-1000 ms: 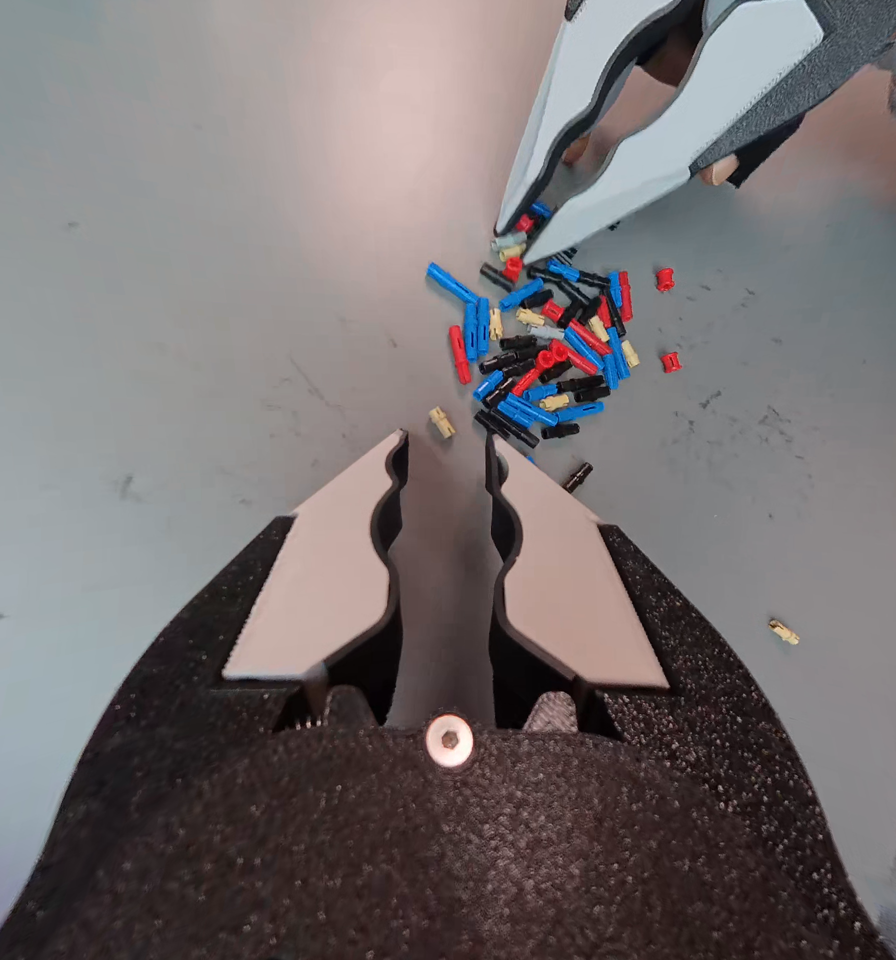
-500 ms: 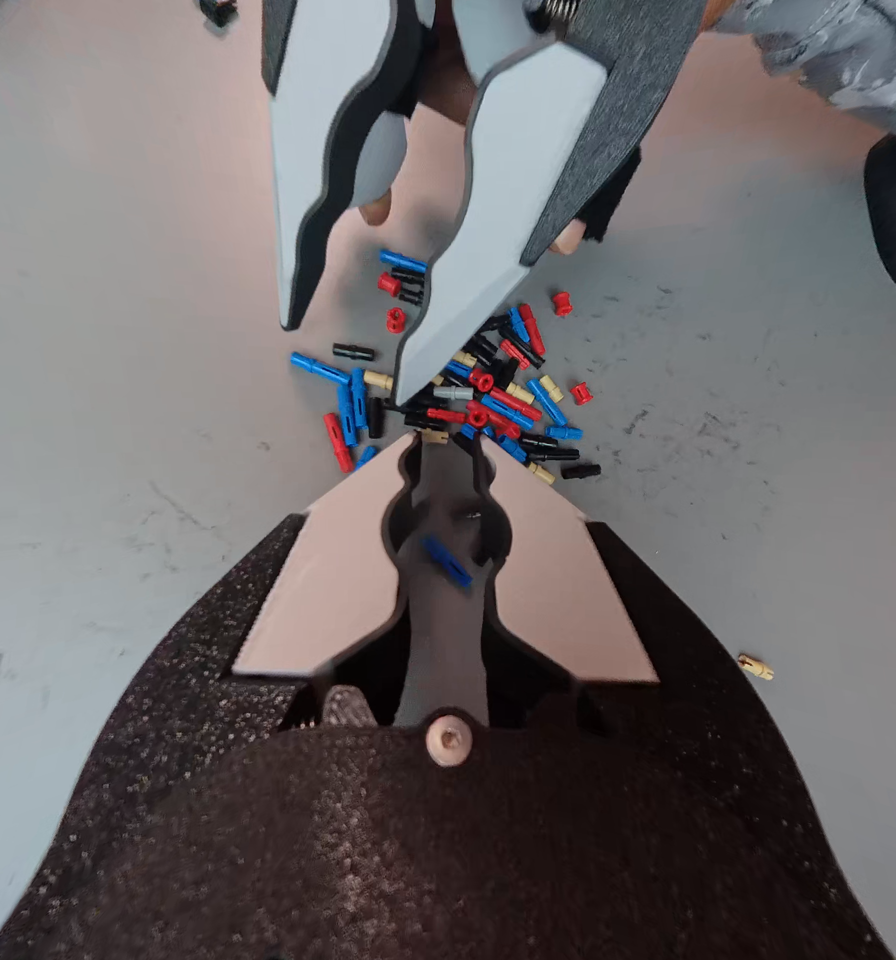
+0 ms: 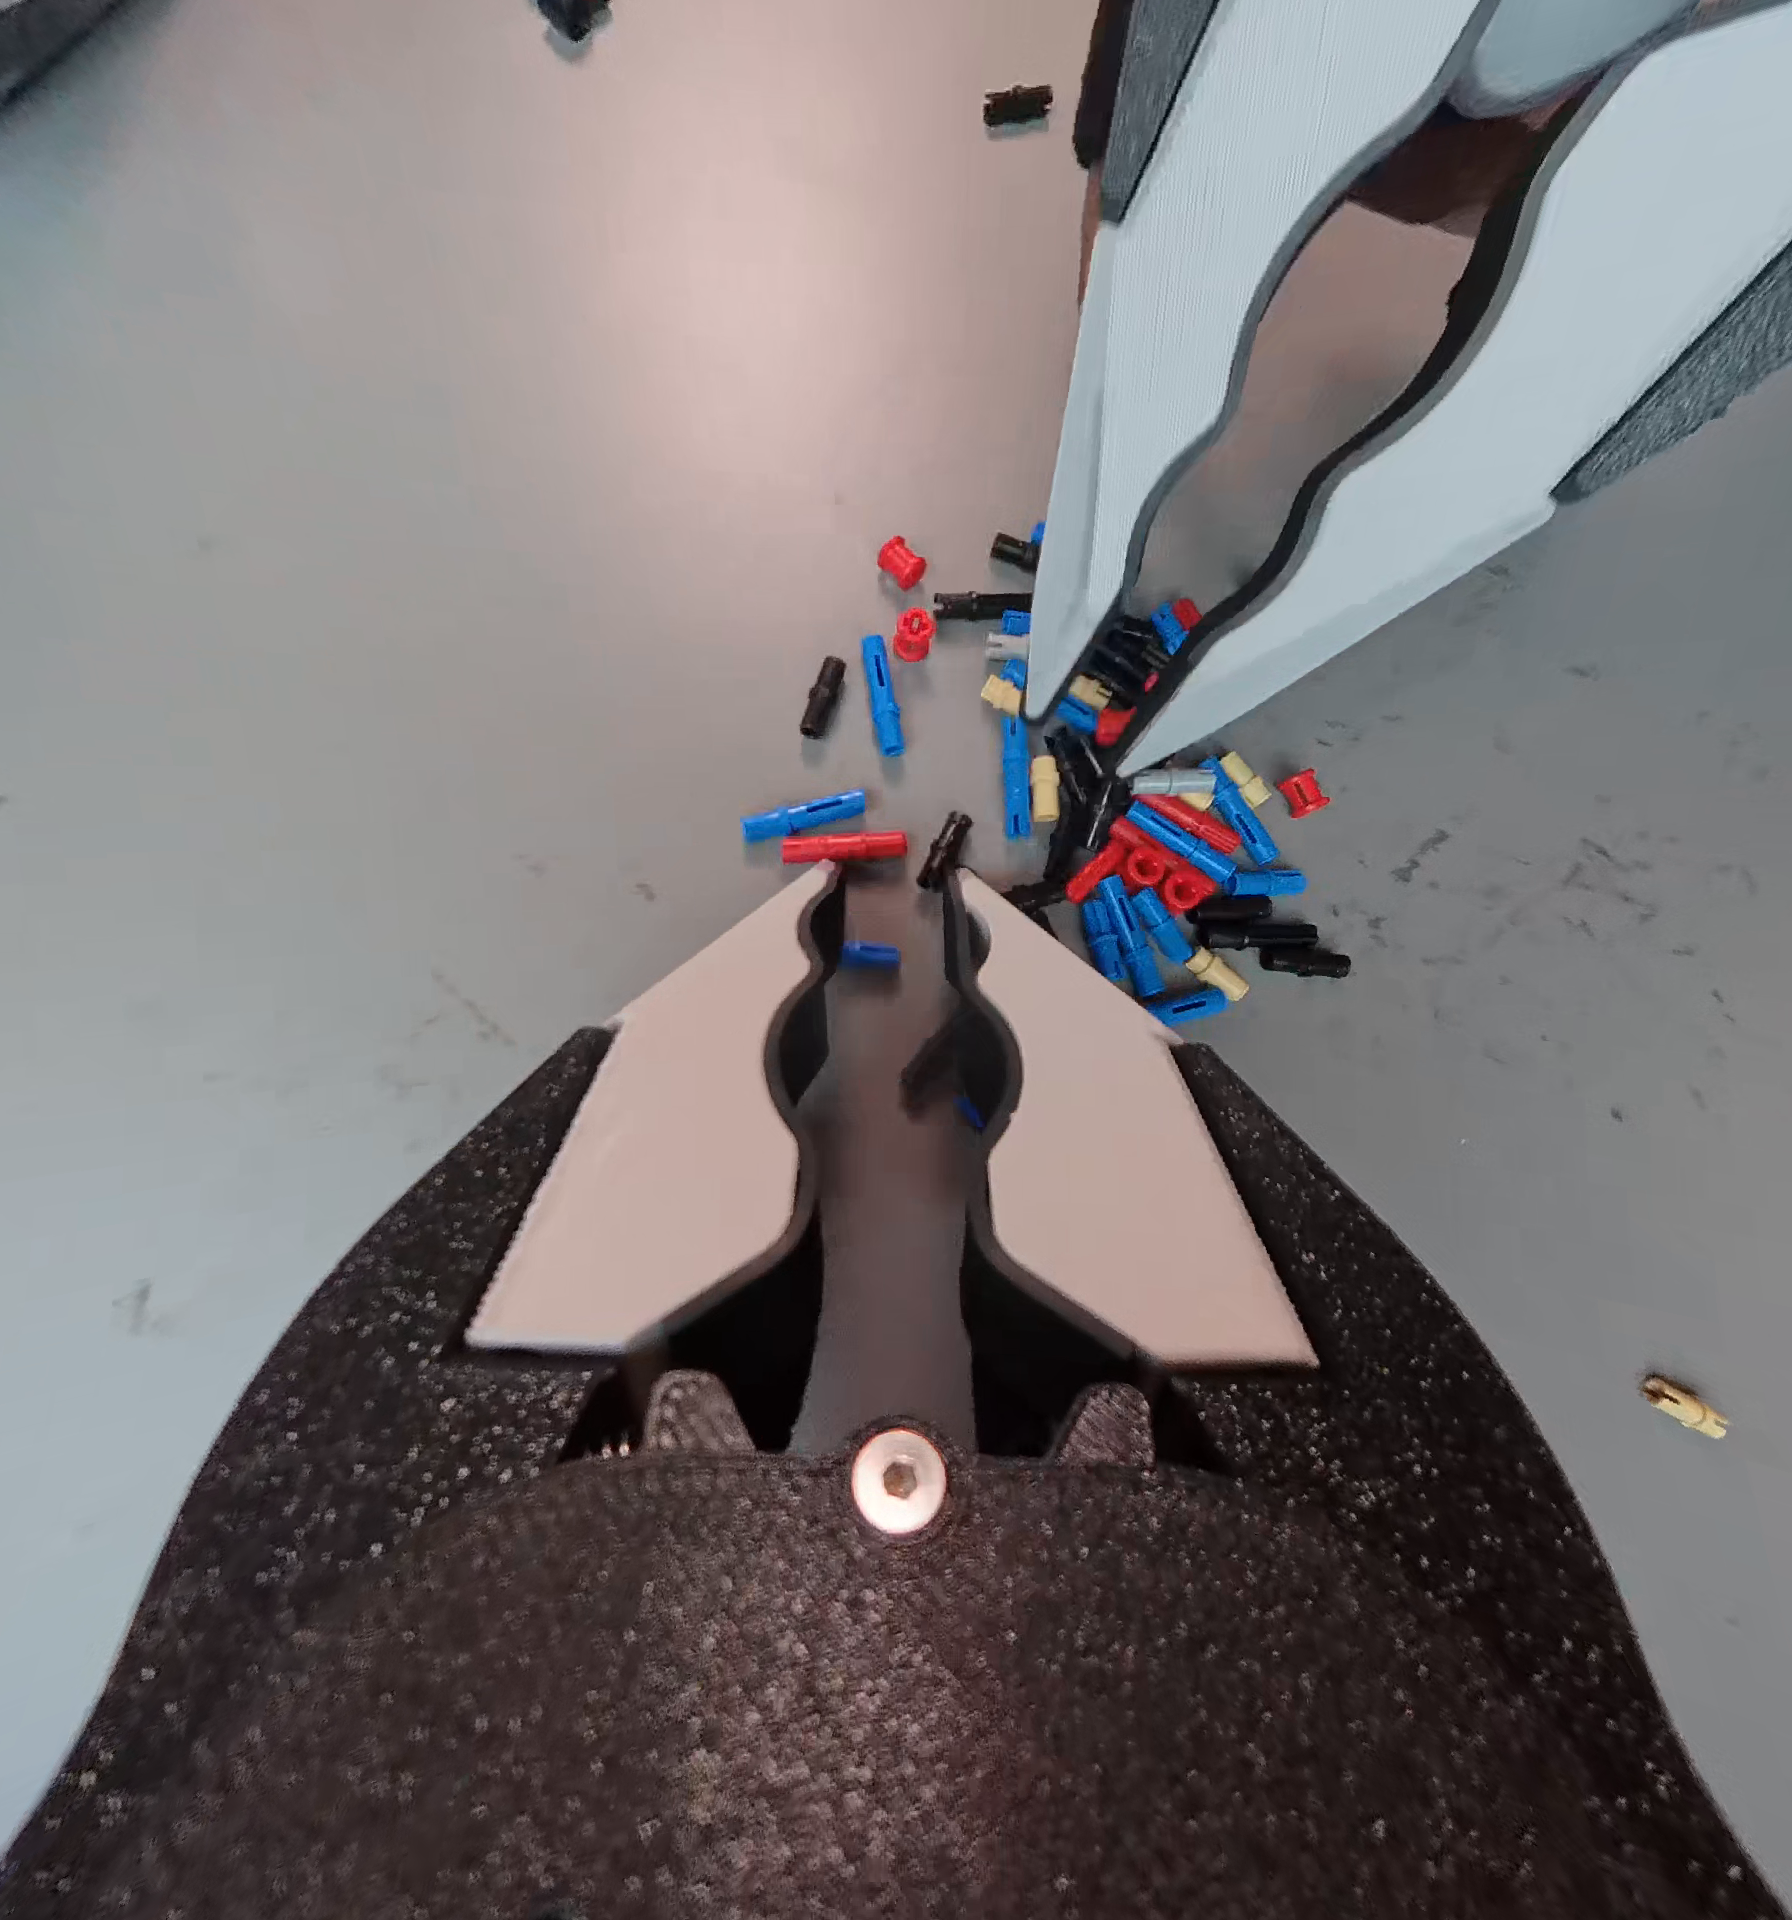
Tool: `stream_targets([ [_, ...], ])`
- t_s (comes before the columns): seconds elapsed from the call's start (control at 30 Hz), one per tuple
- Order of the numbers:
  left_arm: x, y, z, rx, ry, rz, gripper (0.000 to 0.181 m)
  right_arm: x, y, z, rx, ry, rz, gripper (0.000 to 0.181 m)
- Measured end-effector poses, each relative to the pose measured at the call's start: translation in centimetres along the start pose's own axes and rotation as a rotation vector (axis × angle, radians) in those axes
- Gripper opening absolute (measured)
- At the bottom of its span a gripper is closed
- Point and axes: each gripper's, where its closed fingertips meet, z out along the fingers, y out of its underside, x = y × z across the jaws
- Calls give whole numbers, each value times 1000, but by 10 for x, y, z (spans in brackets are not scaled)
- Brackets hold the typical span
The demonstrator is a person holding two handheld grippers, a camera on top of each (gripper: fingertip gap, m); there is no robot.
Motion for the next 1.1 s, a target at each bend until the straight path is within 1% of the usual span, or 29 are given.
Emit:
stream_targets([
  [0.03,5,0,1,0,18,8,14,5,4,-8,11,29,26,22],
  [0.07,10,-1,2,0,35,19,17,11,10,-14,13,56,52,25],
  [0.13,18,-3,2,5,60,48,18,19,27,-22,-12,84,107,38],
  [0.17,19,-6,0,21,67,52,19,22,34,-24,-24,94,134,43],
  [0.23,12,-13,-5,60,53,31,24,26,43,-24,-34,107,172,44],
  [0.3,-5,-15,-7,73,1,8,29,23,46,-19,-36,95,191,42],
  [0.33,-15,-13,-7,64,-25,4,31,20,46,-15,-40,85,187,39],
  [0.37,-22,-10,-5,49,-40,-4,33,18,43,-13,-35,77,183,31],
  [0.4,-24,-8,-2,37,-32,-15,35,15,41,-10,-40,73,171,27],
  [0.5,-21,-7,3,29,-3,-14,34,8,35,-4,-35,62,142,19],
  [0.6,-10,-8,5,17,34,18,27,-4,30,0,-36,38,99,11],
  [0.7,0,-7,6,12,46,49,28,-7,22,-2,-9,33,78,12],
  [0.77,10,-7,7,11,75,55,25,6,17,-8,25,63,110,18],
  [0.83,18,-7,9,10,86,75,25,26,19,-10,29,123,142,25],
  [0.93,30,-8,10,11,126,84,24,41,26,-2,0,128,188,33],
  [1.0,34,-11,9,24,134,88,24,42,26,5,-24,114,182,29],
  [1.03,34,-14,7,40,138,82,24,40,24,8,-29,110,168,22],
  [1.1,27,-21,3,72,128,58,25,32,19,12,-27,80,144,16],
])
